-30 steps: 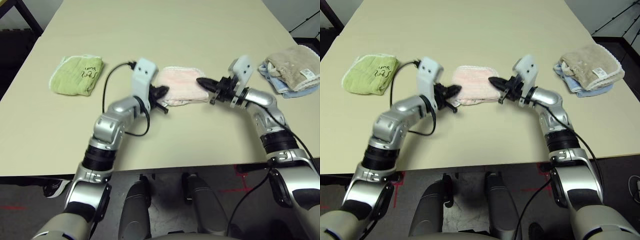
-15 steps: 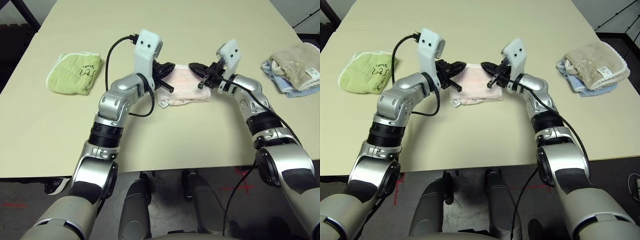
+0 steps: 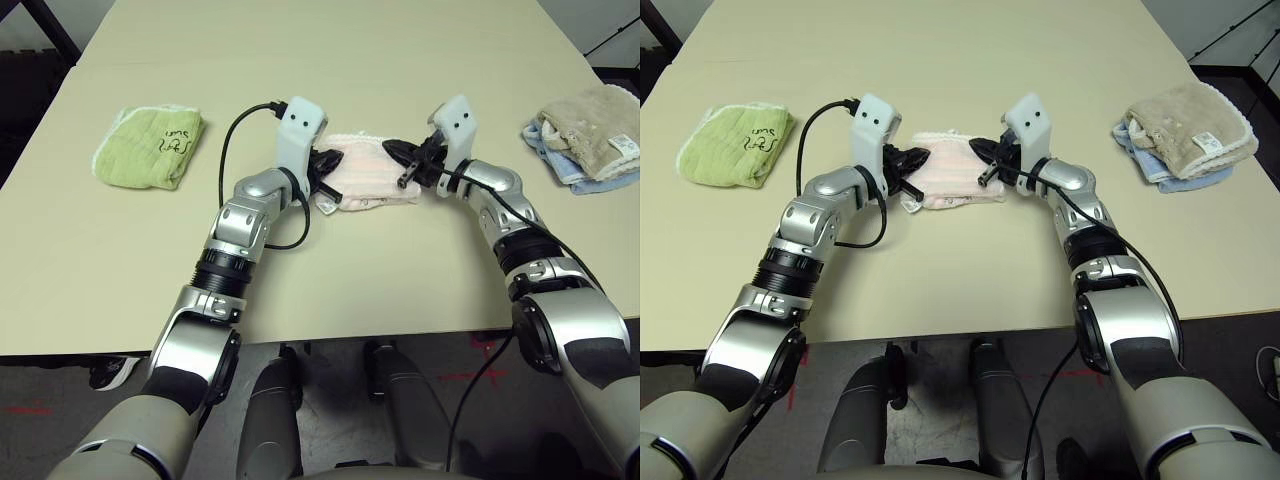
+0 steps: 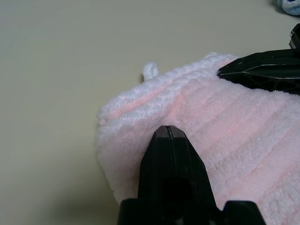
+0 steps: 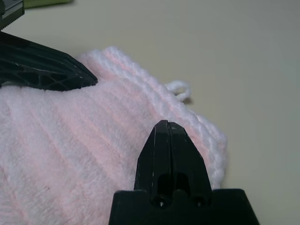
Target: Fold the towel and set it aside.
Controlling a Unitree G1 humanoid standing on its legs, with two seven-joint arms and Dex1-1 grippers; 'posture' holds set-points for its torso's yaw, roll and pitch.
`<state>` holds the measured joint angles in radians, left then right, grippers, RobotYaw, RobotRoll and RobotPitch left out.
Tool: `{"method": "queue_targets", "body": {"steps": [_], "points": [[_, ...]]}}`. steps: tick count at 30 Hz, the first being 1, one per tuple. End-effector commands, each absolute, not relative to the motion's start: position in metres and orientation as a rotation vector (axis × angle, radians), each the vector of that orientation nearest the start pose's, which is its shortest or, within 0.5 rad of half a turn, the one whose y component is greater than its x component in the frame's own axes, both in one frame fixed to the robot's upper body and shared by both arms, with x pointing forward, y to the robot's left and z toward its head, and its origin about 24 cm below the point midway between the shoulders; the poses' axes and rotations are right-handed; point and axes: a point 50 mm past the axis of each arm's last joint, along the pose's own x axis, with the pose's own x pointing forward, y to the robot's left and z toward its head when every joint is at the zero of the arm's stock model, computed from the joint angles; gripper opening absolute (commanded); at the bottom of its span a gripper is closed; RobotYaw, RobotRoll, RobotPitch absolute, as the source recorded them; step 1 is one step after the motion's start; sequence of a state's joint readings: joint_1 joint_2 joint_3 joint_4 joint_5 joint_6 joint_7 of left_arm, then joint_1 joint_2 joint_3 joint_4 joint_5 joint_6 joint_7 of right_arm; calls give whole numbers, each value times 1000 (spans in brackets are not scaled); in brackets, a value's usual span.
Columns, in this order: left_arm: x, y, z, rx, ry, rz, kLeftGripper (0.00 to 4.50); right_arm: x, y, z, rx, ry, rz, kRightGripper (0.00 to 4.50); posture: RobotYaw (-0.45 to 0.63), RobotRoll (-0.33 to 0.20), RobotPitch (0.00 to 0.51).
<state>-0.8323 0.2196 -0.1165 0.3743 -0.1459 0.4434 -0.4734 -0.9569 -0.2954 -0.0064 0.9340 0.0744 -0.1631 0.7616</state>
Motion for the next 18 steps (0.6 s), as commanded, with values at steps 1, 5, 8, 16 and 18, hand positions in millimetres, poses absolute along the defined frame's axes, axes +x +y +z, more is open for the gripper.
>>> {"method": "queue_targets", "body": {"steps": [1,5,8,16,18], "points": [[372,102,153,198,112,-640,19,393,-142,148,-270,-68,763,0,-202,0,271],[373,112,165,207,67,-614,19,394,-138,156,-261,-103,769,0,-193,0,263],[369,121,183,195,1,-598,19,395,-137,166,-242,-149,786,0,-187,0,259],[315,155,212,165,-126,-606,1725,376,-152,196,-207,-362,901,2200,-134,0,232],[306,159,211,166,-123,-604,2475,371,-155,196,-200,-380,912,2960,-127,0,224]]}}
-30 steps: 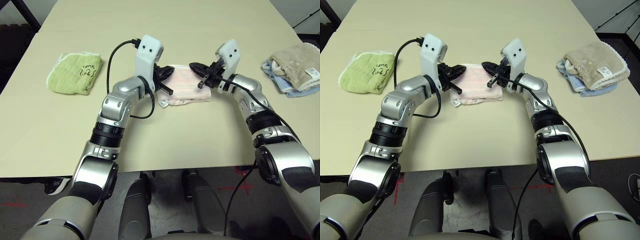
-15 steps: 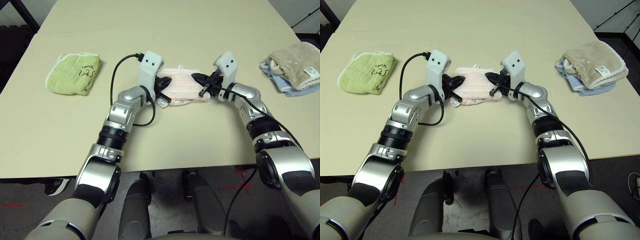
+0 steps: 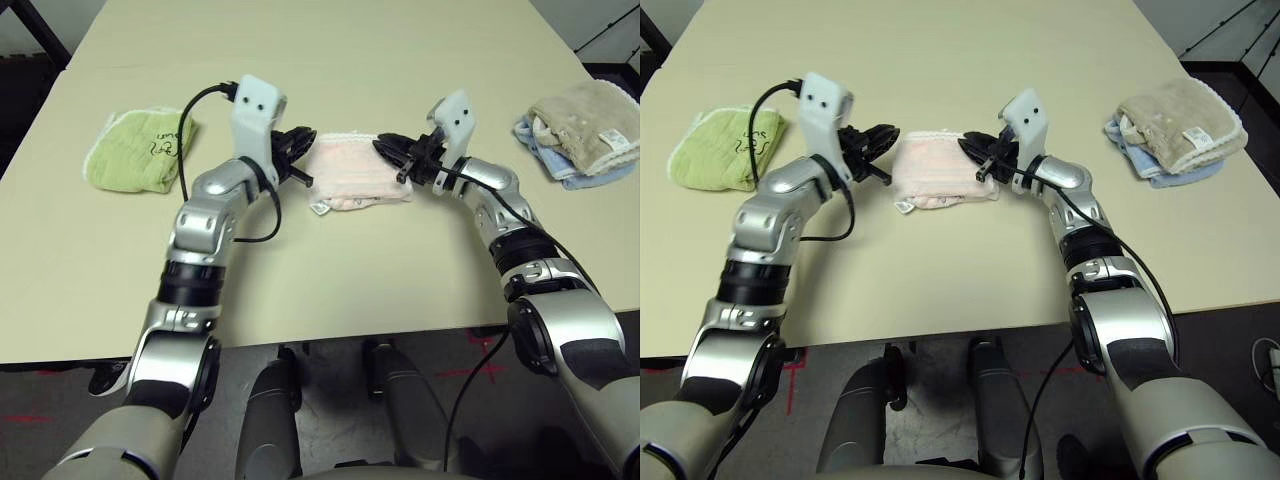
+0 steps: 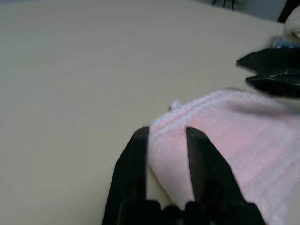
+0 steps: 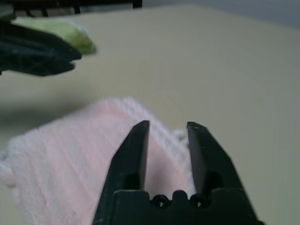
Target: Fold the towel and set it aside.
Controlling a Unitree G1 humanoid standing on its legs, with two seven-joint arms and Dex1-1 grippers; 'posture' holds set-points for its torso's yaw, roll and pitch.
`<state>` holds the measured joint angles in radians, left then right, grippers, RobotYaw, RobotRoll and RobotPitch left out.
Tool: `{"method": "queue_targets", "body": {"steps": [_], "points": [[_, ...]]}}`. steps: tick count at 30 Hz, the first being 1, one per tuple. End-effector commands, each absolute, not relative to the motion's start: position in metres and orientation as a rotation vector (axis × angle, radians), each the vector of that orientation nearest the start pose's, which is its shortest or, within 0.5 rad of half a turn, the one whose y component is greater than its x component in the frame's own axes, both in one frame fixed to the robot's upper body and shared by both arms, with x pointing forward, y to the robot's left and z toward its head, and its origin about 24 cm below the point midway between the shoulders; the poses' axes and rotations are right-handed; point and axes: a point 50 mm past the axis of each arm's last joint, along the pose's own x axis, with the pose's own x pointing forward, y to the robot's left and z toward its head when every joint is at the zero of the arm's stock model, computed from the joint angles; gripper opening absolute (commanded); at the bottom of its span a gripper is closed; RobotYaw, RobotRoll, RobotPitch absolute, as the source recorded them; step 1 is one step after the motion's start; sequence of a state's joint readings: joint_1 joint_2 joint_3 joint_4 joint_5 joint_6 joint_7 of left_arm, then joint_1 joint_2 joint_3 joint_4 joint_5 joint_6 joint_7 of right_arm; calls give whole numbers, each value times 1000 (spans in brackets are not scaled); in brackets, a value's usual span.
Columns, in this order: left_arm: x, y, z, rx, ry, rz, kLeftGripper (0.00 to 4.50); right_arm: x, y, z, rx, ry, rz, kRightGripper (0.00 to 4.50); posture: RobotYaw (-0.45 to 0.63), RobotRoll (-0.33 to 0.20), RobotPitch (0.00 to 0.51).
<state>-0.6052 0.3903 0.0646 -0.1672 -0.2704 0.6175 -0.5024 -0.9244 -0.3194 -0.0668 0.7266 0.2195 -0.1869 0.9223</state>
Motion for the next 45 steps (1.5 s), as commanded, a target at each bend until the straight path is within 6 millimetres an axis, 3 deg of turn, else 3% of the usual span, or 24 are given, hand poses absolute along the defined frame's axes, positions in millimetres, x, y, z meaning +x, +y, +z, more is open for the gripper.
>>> {"method": "queue_targets", "body": {"steps": [1,4,5,17,26,32,39,45], "points": [[302,162,209,172,-123,-587,2884,368,-159,194,-192,-385,907,3372,-122,0,219],[289,174,196,186,-76,-529,4077,358,-172,185,-179,-383,898,4492,-122,0,212],[286,176,192,192,-62,-526,4478,354,-175,183,-177,-379,898,4500,-122,0,212],[280,180,170,195,19,-493,4478,315,-227,155,-172,-245,893,4500,-163,0,196],[287,178,162,197,82,-492,4478,309,-237,152,-188,-224,881,4500,-198,0,197],[287,161,147,-73,306,-521,4478,312,-240,155,-214,-226,870,4500,-201,0,205],[297,145,161,-351,405,-537,4478,316,-238,158,-233,-234,881,4500,-203,0,209],[311,145,168,-439,450,-508,4478,316,-237,159,-252,-234,886,4500,-206,0,212]]}}
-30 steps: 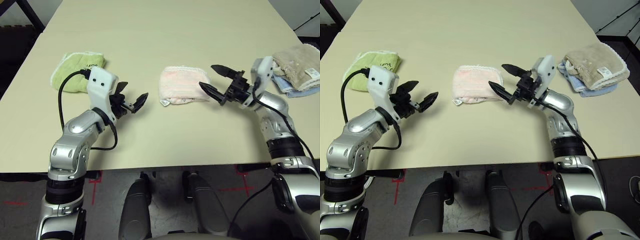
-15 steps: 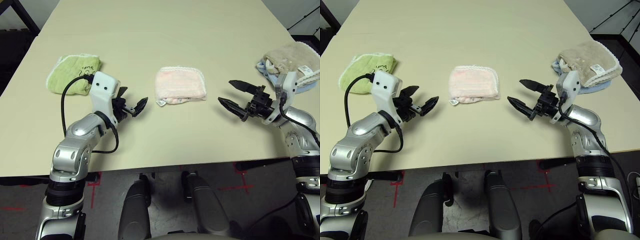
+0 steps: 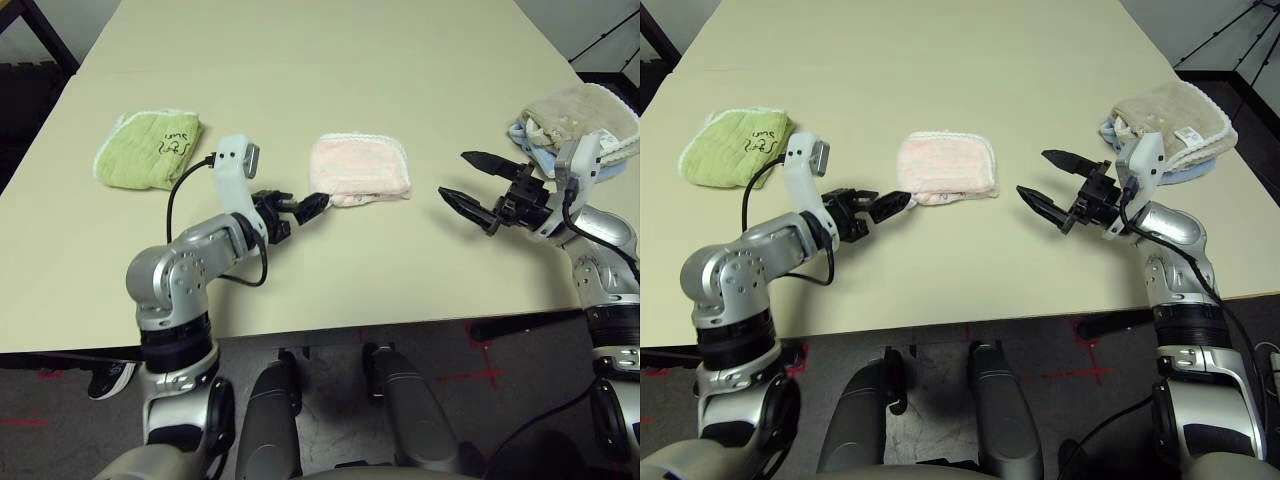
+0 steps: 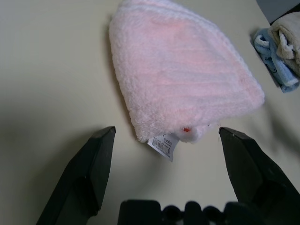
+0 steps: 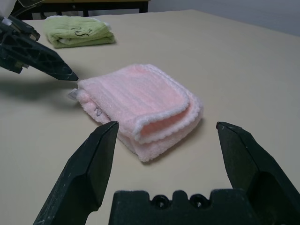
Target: Fold the towel and set it aside.
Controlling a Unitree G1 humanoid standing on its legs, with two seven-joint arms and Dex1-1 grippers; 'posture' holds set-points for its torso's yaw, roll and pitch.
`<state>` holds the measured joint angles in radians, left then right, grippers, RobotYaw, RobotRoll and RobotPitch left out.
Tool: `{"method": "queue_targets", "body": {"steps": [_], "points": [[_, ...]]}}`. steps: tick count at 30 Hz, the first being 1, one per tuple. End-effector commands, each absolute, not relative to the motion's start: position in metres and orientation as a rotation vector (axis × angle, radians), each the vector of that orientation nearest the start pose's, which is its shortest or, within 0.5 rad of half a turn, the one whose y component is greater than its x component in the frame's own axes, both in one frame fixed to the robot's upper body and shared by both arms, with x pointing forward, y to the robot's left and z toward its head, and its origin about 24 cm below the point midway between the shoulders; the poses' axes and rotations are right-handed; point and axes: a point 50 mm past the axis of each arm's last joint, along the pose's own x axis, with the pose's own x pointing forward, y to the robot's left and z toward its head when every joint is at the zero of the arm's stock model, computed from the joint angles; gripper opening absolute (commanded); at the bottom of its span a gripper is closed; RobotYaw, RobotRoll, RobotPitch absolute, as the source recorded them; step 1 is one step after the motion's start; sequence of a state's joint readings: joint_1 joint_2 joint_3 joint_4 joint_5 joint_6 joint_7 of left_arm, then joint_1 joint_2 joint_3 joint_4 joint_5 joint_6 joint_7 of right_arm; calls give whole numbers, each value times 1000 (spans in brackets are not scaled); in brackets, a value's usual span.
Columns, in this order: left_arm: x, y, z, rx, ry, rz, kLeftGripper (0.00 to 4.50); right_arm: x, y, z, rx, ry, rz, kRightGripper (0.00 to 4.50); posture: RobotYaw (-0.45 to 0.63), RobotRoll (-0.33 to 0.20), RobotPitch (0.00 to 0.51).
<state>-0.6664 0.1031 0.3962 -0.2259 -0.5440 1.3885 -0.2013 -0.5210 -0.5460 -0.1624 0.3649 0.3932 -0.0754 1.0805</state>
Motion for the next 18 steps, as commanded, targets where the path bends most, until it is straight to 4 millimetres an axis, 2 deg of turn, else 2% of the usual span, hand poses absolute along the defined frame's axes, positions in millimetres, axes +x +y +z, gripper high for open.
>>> {"method": "queue_targets", "body": {"steps": [1,18], "points": [[312,145,168,-433,455,-509,4478,316,-237,159,-254,-234,886,4500,-206,0,212],[325,115,161,-419,513,-609,4478,305,-243,159,-260,-203,869,4500,-275,0,238]]}}
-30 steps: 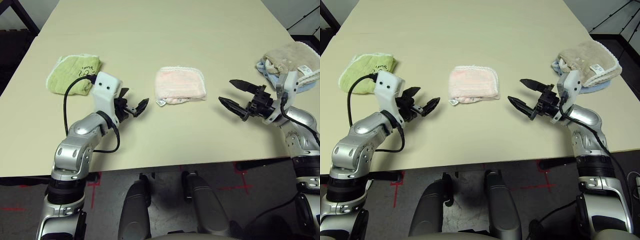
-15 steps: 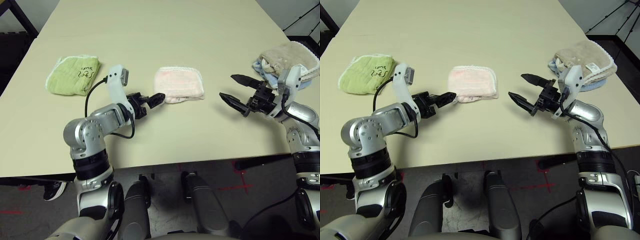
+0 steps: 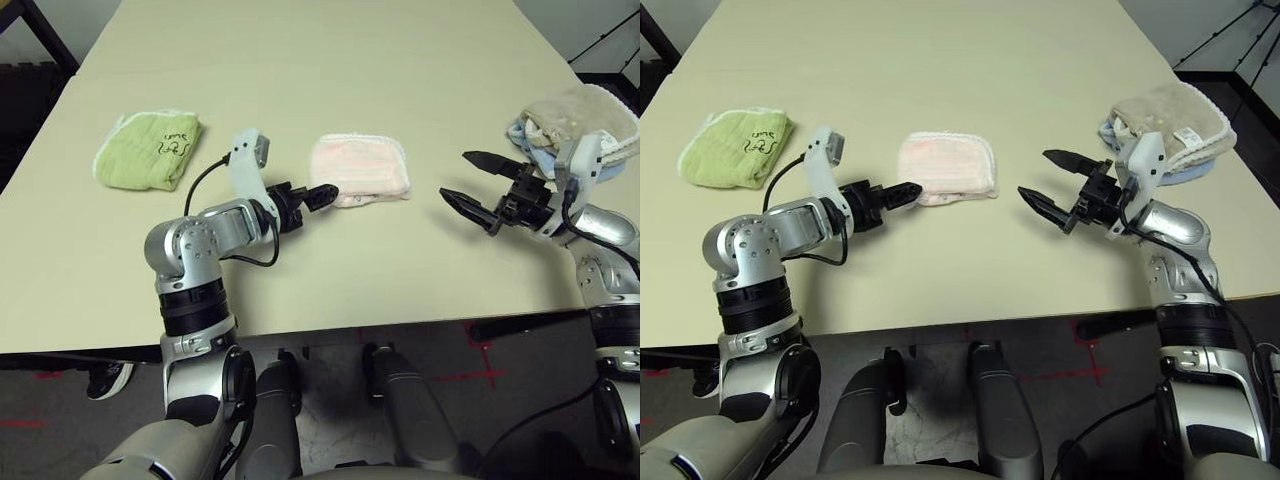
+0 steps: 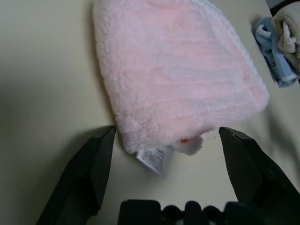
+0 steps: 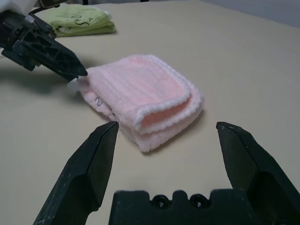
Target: Fold the towel and set it aside.
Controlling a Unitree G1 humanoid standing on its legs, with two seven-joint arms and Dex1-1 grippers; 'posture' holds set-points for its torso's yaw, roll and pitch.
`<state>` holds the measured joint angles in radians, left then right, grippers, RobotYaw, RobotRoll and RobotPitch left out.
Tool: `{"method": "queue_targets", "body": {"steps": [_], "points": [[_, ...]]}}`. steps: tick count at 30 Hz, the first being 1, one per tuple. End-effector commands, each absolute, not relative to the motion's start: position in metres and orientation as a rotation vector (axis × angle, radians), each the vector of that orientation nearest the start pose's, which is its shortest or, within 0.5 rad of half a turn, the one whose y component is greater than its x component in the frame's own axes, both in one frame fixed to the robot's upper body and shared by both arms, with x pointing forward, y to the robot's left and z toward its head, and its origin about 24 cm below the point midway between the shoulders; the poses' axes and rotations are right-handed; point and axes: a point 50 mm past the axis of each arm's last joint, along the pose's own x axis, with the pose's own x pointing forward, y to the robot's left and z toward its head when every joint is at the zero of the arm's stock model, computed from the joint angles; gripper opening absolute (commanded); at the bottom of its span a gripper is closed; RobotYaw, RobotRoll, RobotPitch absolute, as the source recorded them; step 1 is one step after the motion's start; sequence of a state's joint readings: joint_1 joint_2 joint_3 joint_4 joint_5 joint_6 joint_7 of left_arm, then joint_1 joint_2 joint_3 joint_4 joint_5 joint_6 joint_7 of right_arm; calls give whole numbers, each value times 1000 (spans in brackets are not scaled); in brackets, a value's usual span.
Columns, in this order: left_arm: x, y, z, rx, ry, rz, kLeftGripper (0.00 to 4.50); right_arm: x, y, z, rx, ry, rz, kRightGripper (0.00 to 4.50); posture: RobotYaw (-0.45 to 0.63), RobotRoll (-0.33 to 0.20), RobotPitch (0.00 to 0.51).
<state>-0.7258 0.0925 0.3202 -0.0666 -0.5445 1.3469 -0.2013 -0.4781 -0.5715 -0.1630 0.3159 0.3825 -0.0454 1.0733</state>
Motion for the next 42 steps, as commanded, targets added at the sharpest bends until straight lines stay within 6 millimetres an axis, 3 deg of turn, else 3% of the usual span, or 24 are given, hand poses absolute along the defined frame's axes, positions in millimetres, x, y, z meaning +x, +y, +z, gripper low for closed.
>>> {"method": "queue_targets", "body": {"steps": [1,19,22,31,42], "points": [[326,113,162,-421,513,-617,4478,304,-244,159,-260,-199,867,4500,-279,0,241],[343,98,152,-406,536,-642,4478,300,-243,155,-265,-189,856,4500,-311,0,250],[346,101,147,-395,542,-618,3575,299,-243,155,-267,-189,853,4500,-316,0,250],[345,103,144,-381,544,-620,118,299,-244,153,-267,-186,849,4500,-309,0,245],[342,110,148,-399,527,-607,50,303,-242,151,-275,-184,871,4500,-288,0,238]]}}
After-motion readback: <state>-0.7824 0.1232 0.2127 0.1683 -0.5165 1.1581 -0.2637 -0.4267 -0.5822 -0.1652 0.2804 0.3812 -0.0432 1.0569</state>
